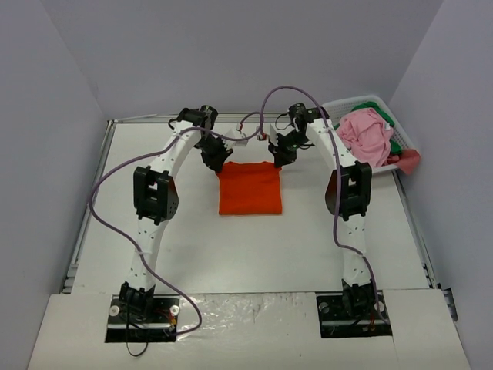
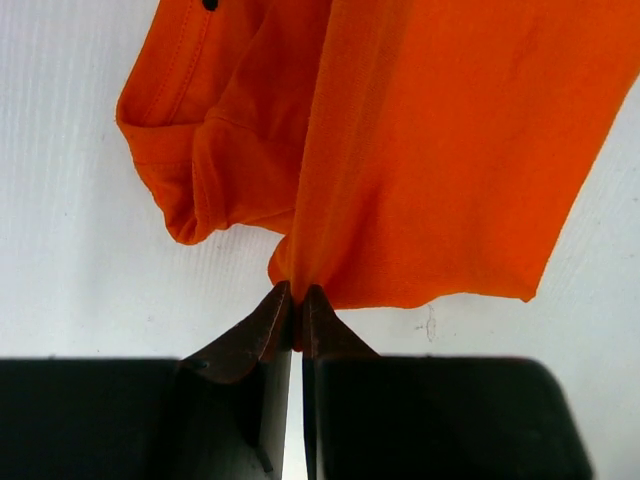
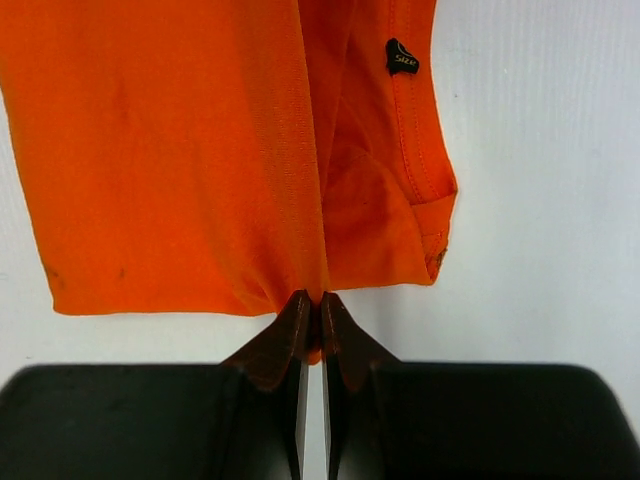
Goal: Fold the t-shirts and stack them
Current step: Fold the long partially folded tshirt into a neat square
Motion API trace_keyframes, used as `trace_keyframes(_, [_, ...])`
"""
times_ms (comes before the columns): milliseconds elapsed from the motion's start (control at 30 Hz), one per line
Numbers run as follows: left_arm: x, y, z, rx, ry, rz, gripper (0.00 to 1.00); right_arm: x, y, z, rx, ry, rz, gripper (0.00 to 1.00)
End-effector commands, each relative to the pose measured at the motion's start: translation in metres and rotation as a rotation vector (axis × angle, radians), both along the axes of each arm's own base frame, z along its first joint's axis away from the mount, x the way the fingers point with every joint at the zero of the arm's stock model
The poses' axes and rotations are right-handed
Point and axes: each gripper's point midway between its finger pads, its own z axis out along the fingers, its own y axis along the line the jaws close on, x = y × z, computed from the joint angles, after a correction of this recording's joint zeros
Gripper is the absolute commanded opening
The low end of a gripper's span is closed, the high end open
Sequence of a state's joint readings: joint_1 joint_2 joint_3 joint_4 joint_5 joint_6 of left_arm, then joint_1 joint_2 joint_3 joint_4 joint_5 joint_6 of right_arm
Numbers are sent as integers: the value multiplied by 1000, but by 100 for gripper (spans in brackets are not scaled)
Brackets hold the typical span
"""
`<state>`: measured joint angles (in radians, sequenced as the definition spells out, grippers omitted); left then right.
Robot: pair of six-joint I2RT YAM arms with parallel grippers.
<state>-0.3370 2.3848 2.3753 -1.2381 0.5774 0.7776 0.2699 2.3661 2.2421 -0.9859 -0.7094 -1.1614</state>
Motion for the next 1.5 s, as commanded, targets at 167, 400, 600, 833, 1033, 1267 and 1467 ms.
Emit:
trace_keyframes(167, [23, 6, 5, 37, -114, -46, 2, 21, -23, -19, -72, 15, -76, 0])
trace_keyframes(400, [42, 10, -12, 68, -142, -20, 2, 30, -21, -37, -69, 17, -86, 0])
trace_keyframes(600, [56, 10, -24, 85, -174, 1, 2, 47, -17, -51, -59, -5, -123, 0])
trace_keyframes(833, [66, 10, -36, 95, -191, 20, 3, 54, -18, -70, -78, -1, -138, 0])
trace_keyframes(1033, [73, 8, -37, 88, -206, 40, 8, 58, -23, -79, -107, -5, -163, 4])
trace_keyframes(1267, [84, 8, -5, 68, -278, 108, 26, 92, -24, -52, -91, -117, -321, 52])
trace_keyframes(1467, [96, 11, 50, 25, -396, 242, 28, 141, -30, 12, -46, -352, -524, 60])
